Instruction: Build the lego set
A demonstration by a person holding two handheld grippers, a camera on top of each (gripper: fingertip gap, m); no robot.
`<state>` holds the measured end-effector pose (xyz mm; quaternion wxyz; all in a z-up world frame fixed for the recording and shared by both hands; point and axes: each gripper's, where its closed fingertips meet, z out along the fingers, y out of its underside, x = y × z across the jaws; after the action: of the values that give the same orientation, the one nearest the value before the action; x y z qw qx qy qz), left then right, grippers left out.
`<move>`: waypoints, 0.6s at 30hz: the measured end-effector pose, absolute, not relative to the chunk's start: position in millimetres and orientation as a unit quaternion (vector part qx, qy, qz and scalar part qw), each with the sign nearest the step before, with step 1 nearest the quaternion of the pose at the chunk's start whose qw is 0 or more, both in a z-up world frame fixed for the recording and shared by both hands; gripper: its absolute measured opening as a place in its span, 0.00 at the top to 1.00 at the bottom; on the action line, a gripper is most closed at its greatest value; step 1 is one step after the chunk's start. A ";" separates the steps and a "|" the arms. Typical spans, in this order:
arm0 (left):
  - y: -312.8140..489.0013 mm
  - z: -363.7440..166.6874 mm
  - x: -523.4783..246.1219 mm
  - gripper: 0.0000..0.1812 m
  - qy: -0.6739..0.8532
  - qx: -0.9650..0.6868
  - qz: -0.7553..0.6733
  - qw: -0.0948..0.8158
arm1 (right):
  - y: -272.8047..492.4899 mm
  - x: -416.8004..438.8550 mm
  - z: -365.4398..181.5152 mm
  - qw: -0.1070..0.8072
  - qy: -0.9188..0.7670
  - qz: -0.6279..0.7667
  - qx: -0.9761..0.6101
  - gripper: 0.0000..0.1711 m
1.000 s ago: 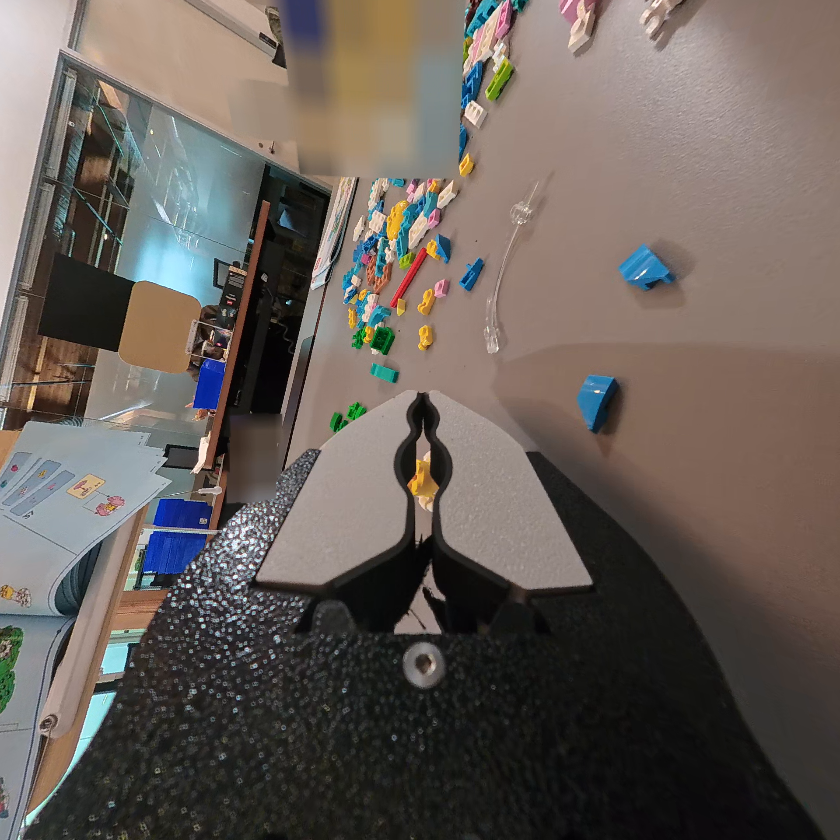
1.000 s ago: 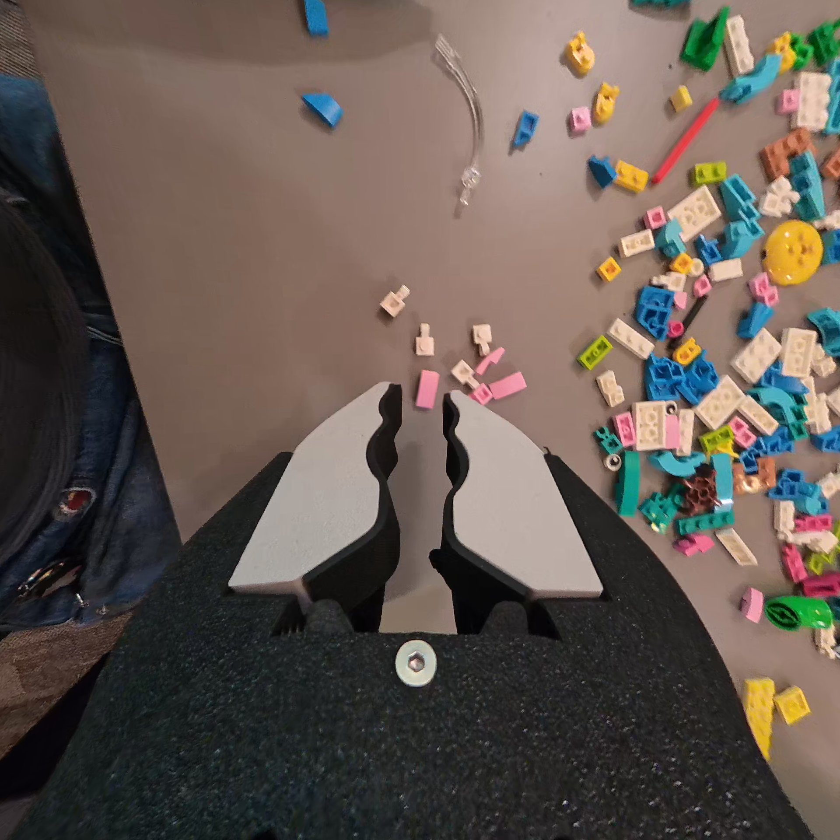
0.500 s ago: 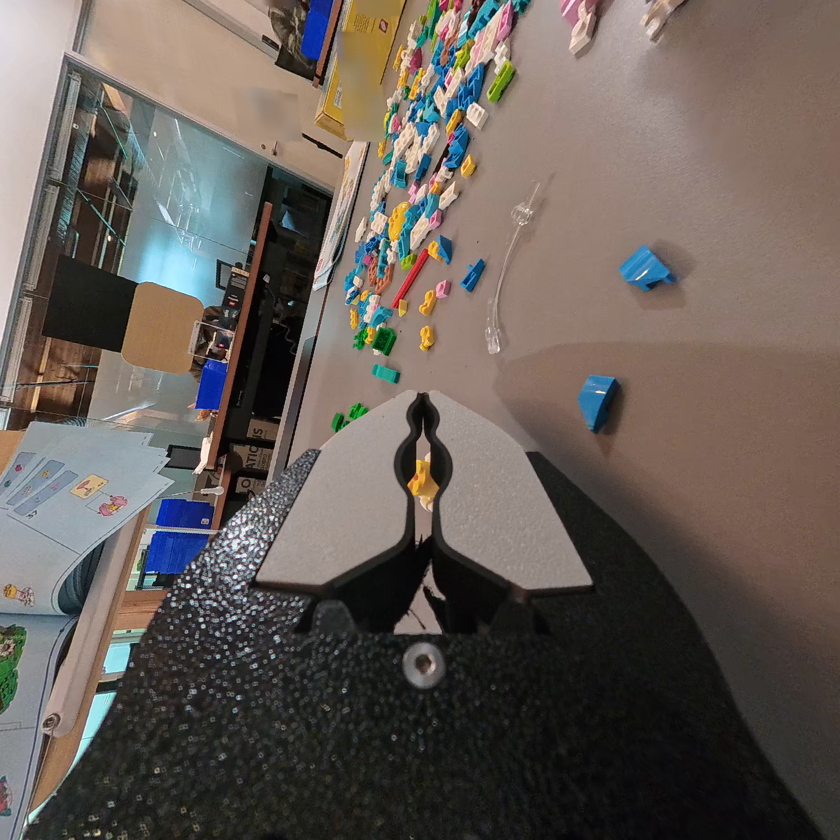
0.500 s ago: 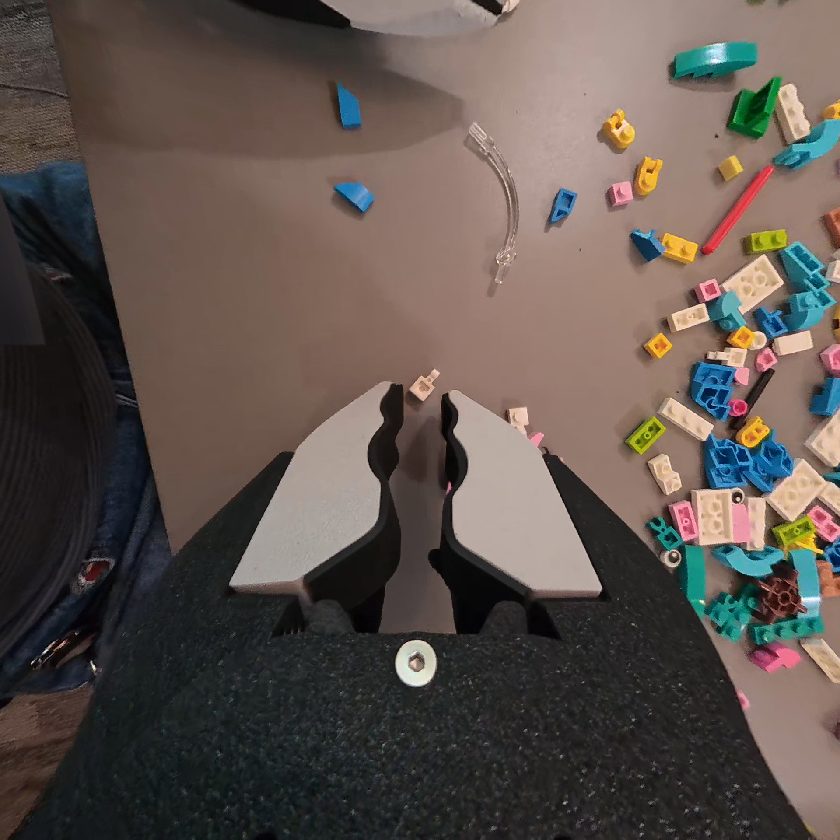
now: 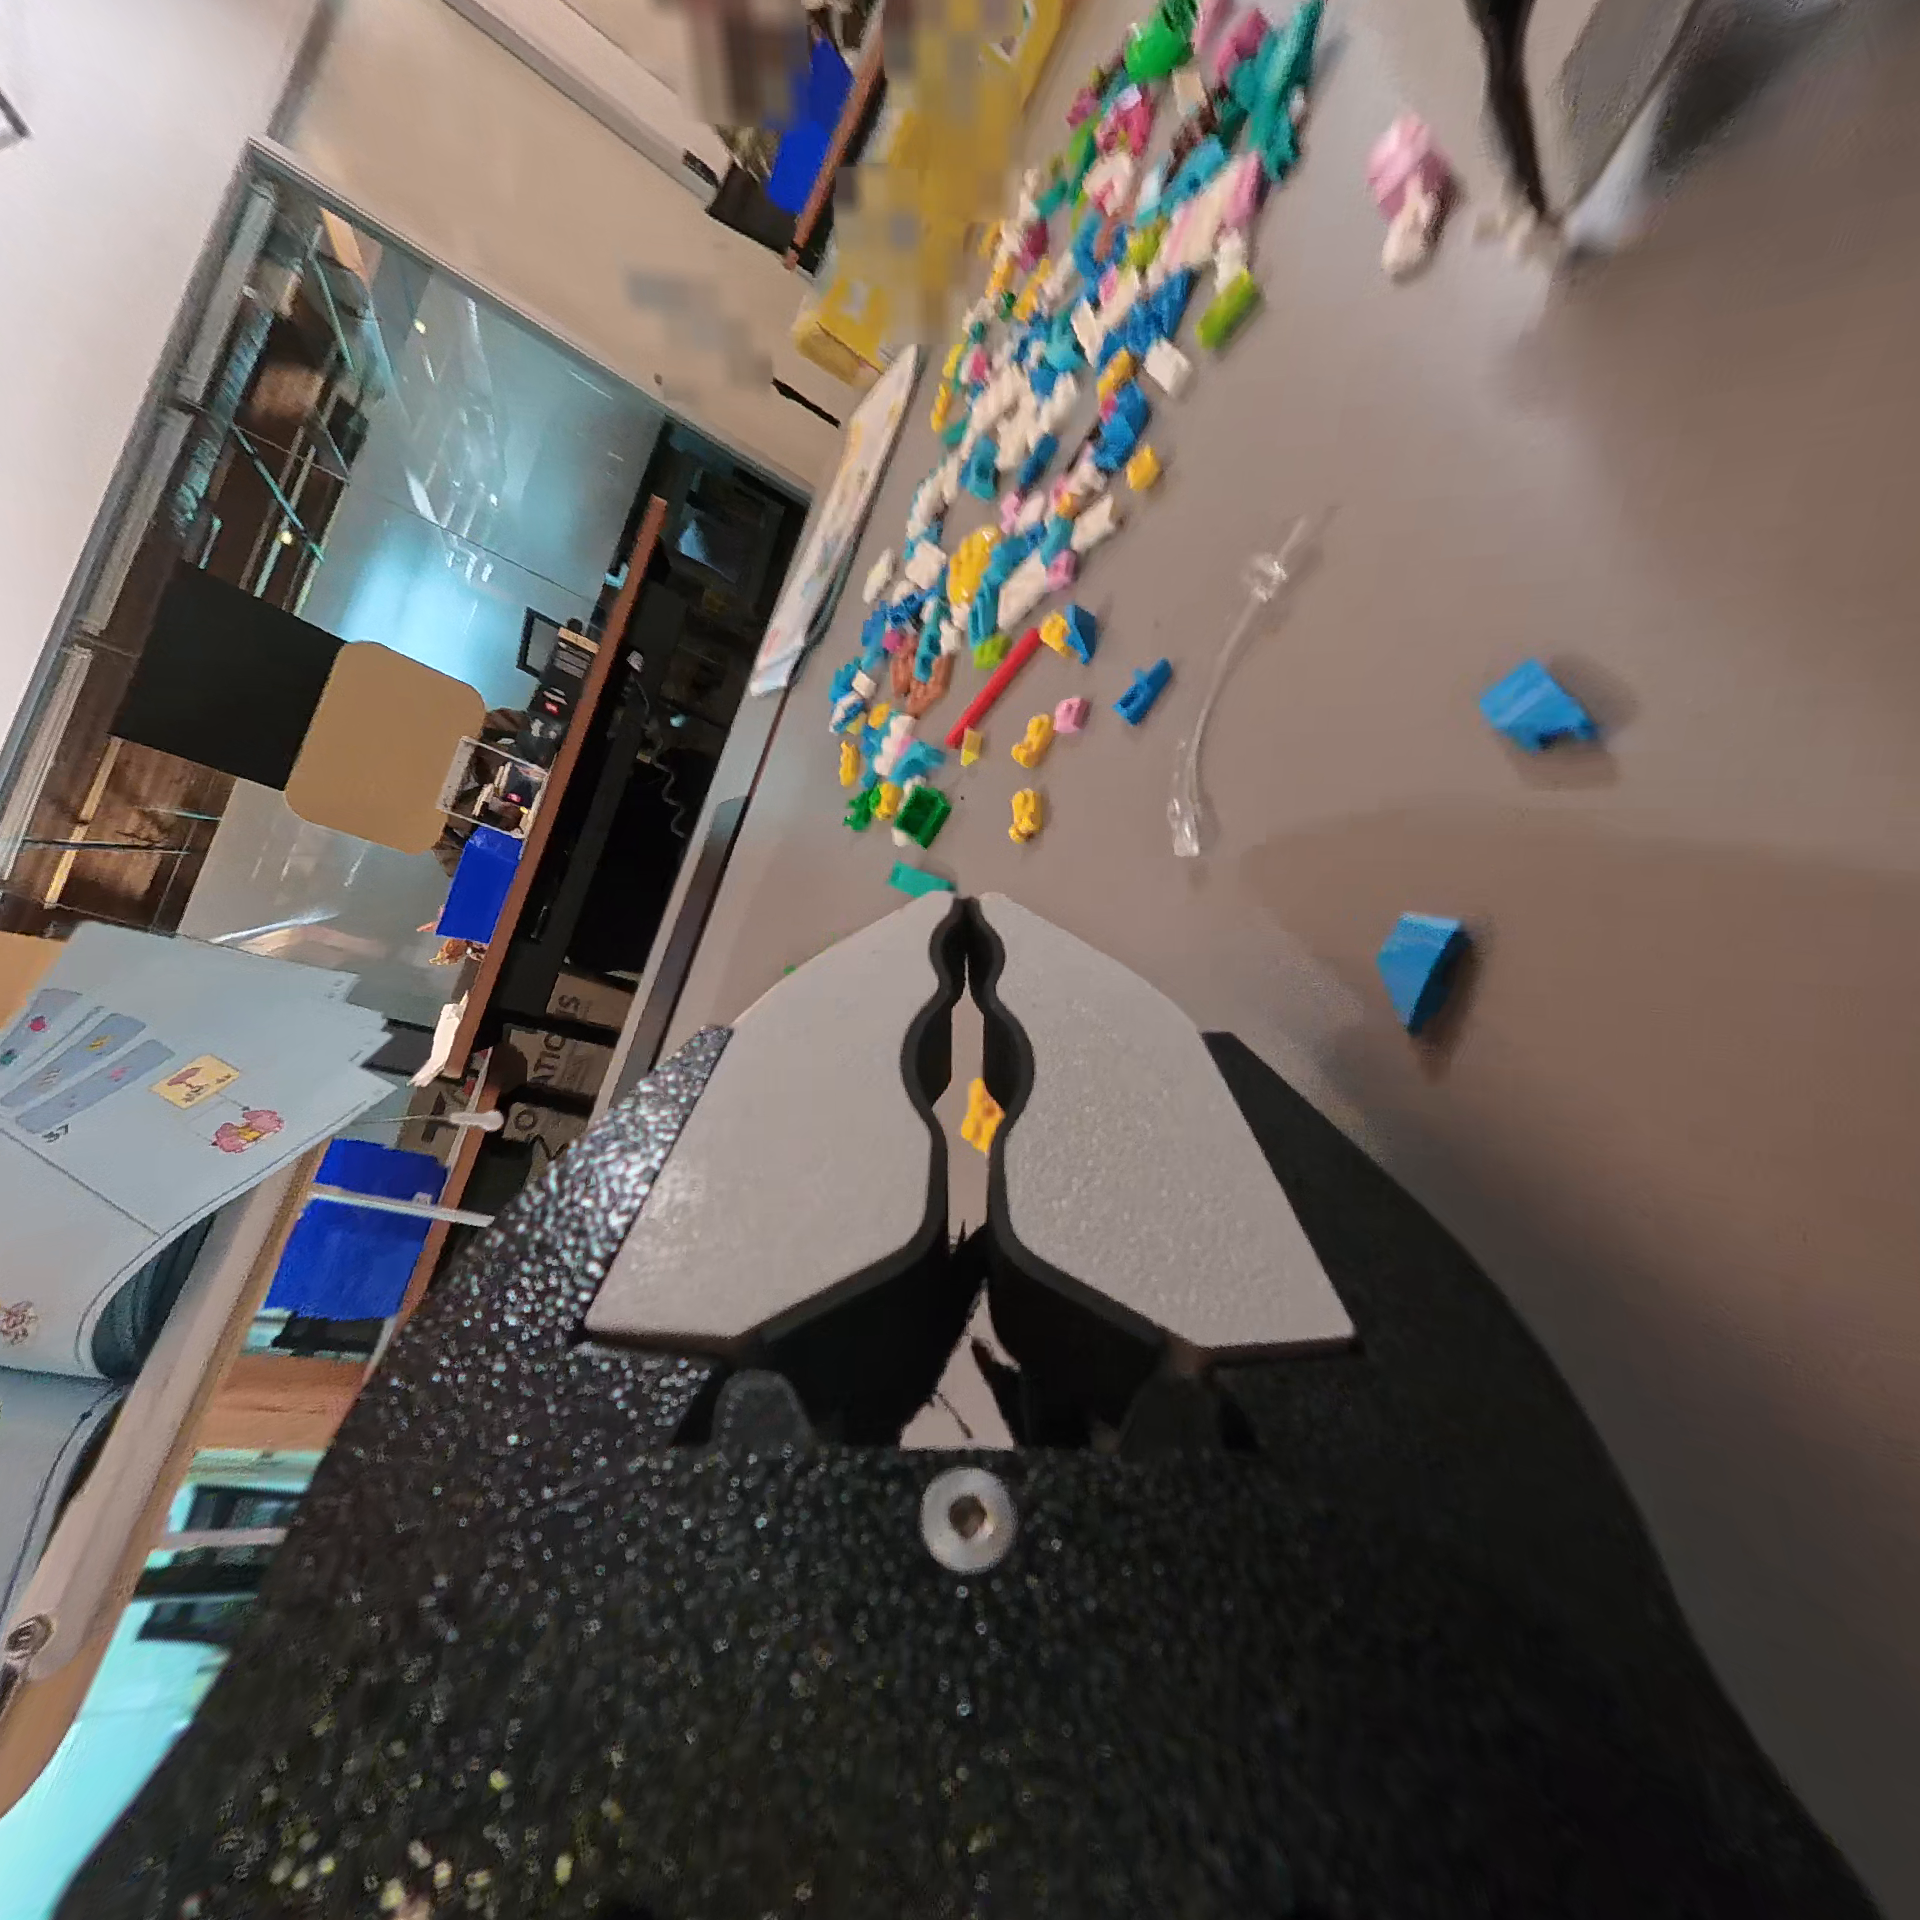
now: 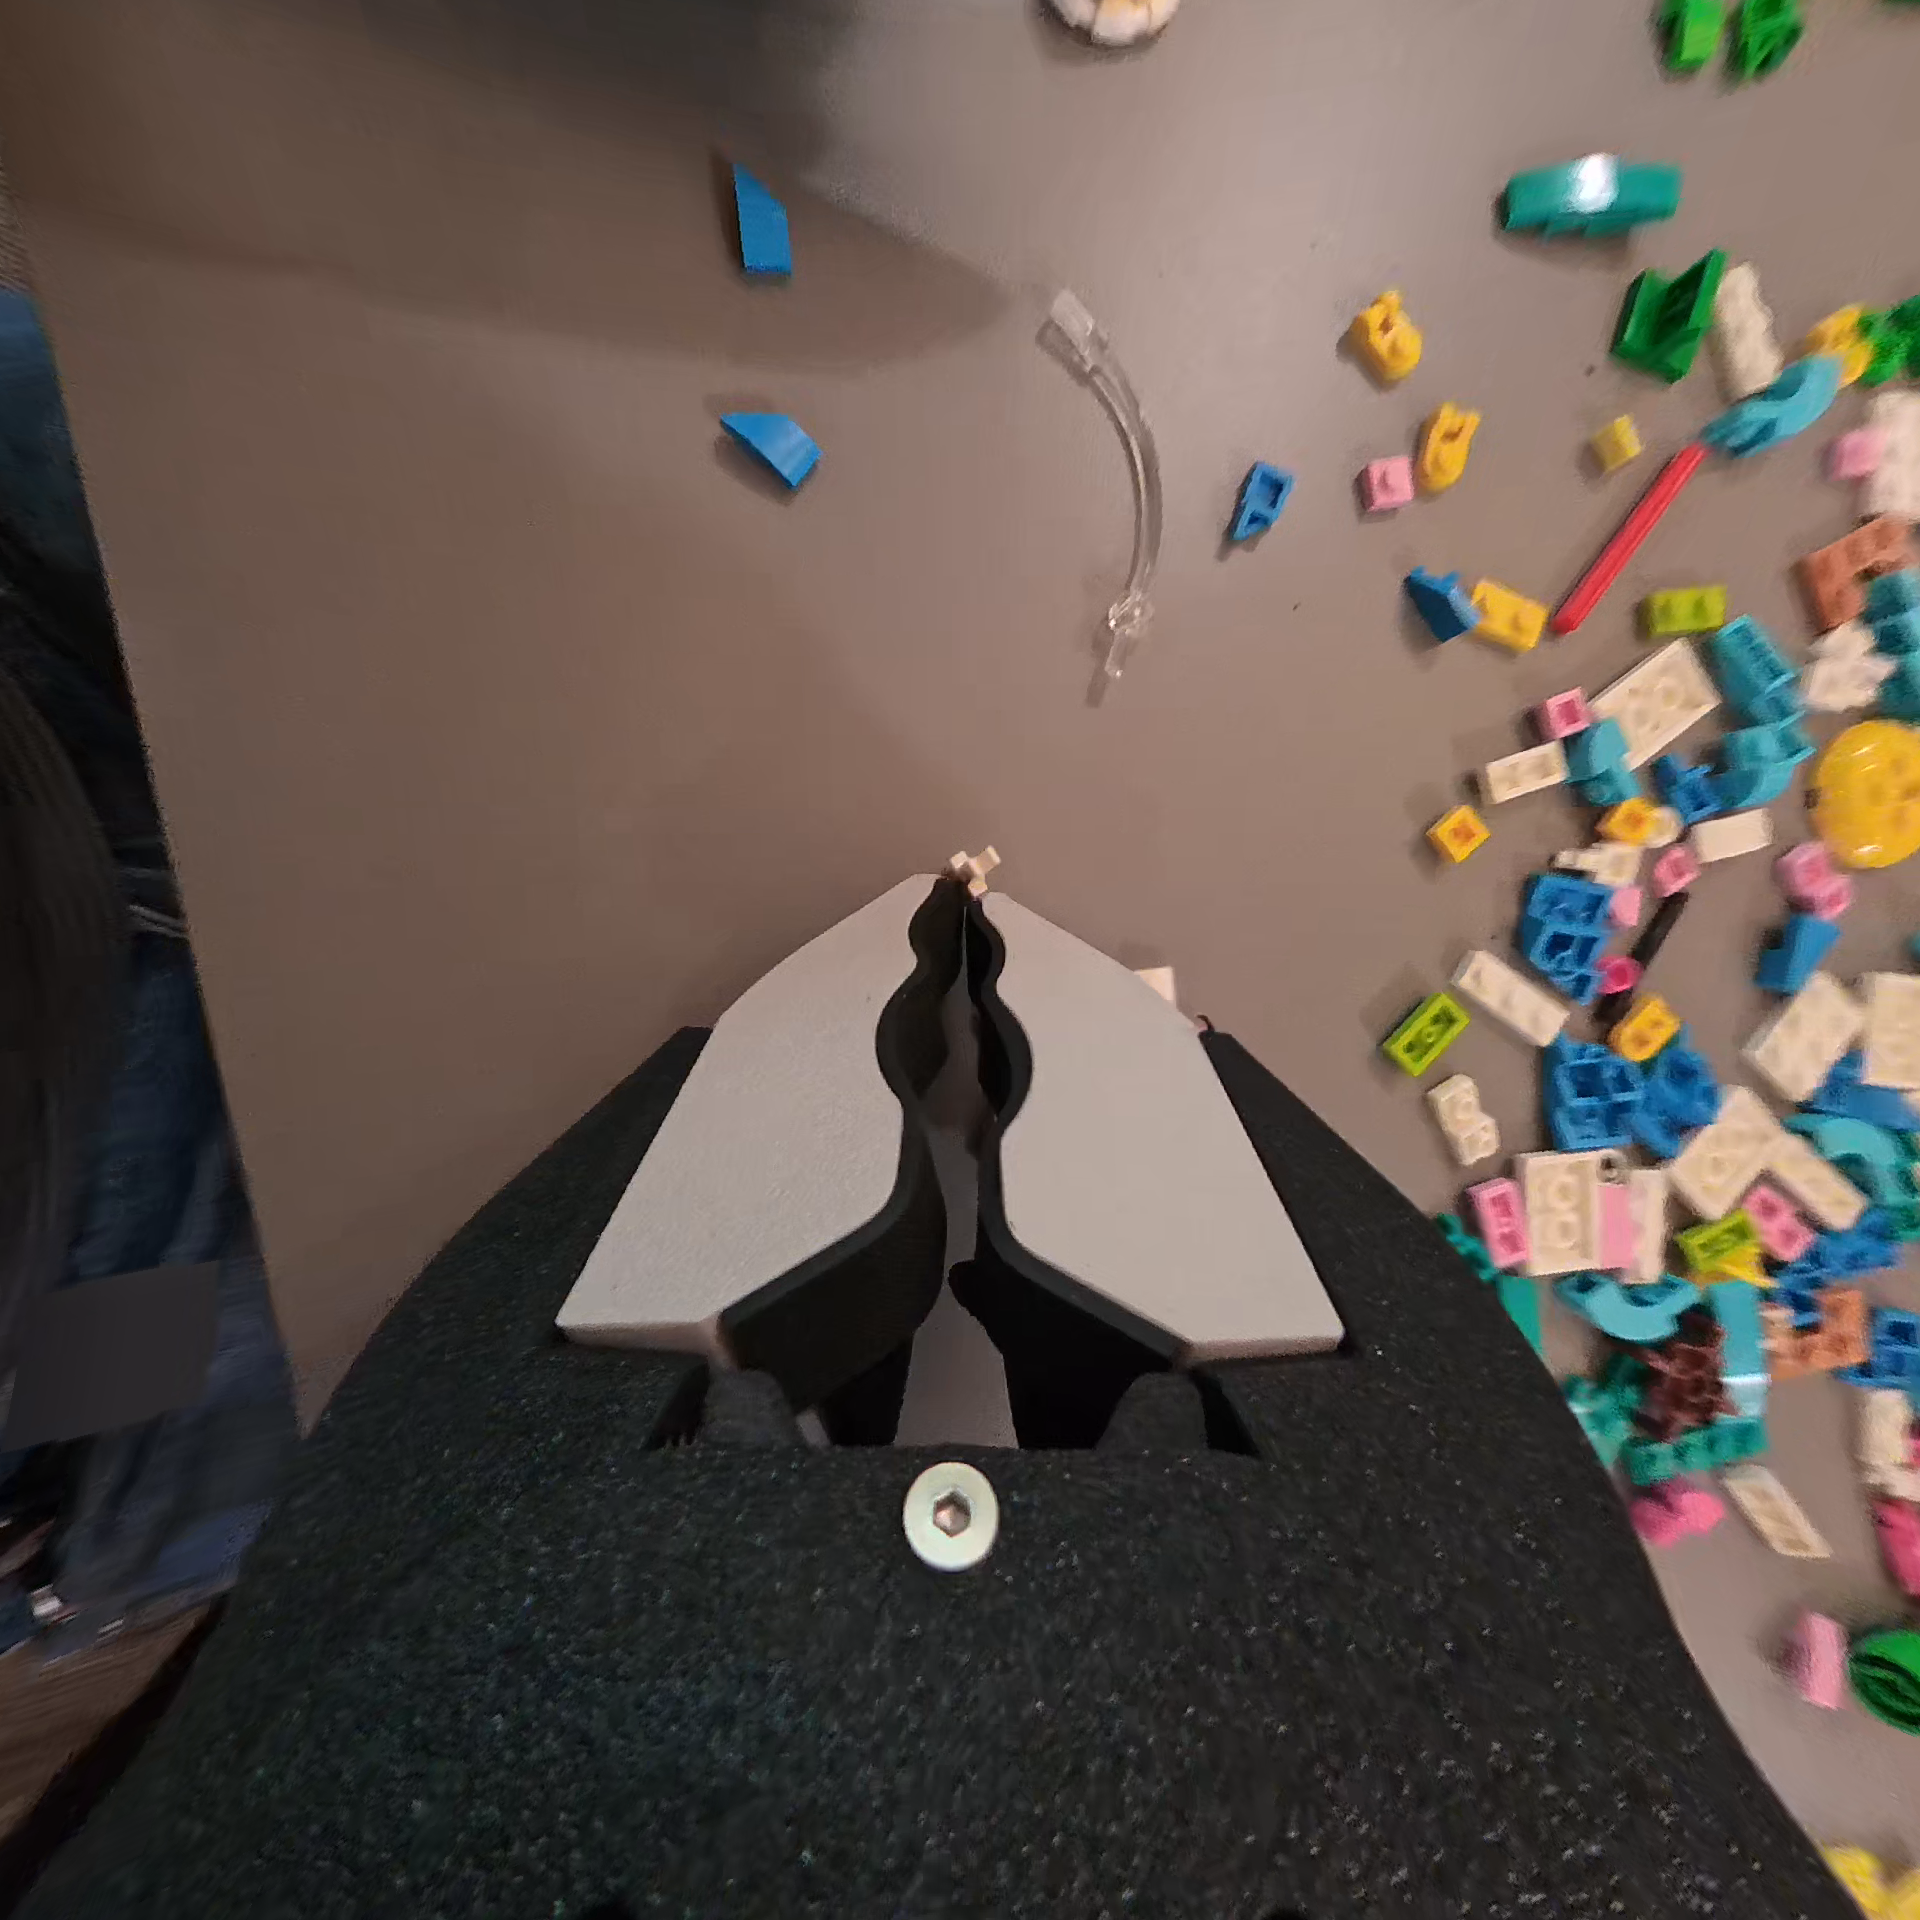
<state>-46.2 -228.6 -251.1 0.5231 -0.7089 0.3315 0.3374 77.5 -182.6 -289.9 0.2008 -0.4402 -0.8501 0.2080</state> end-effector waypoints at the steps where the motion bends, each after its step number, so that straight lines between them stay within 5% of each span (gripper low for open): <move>1: -228.9 -244.7 -42.9 1.00 0.327 -0.702 0.329 0.540 | -181.4 73.9 -287.1 0.224 -0.853 0.202 -0.426 1.00; 9: -220.9 -214.8 12.4 1.00 0.290 -0.699 0.153 0.635 | -180.8 39.5 -248.1 0.468 -0.851 0.074 -0.227 1.00; 18: -213.7 -225.3 25.5 0.90 0.277 -0.722 0.115 0.623 | -205.2 21.7 -239.5 0.527 -0.842 0.027 -0.116 1.00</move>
<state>25.5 -213.7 -225.3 0.6230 -0.7223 0.2773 0.1151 21.7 -205.2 -239.5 0.5269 -0.1160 -0.8415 0.0272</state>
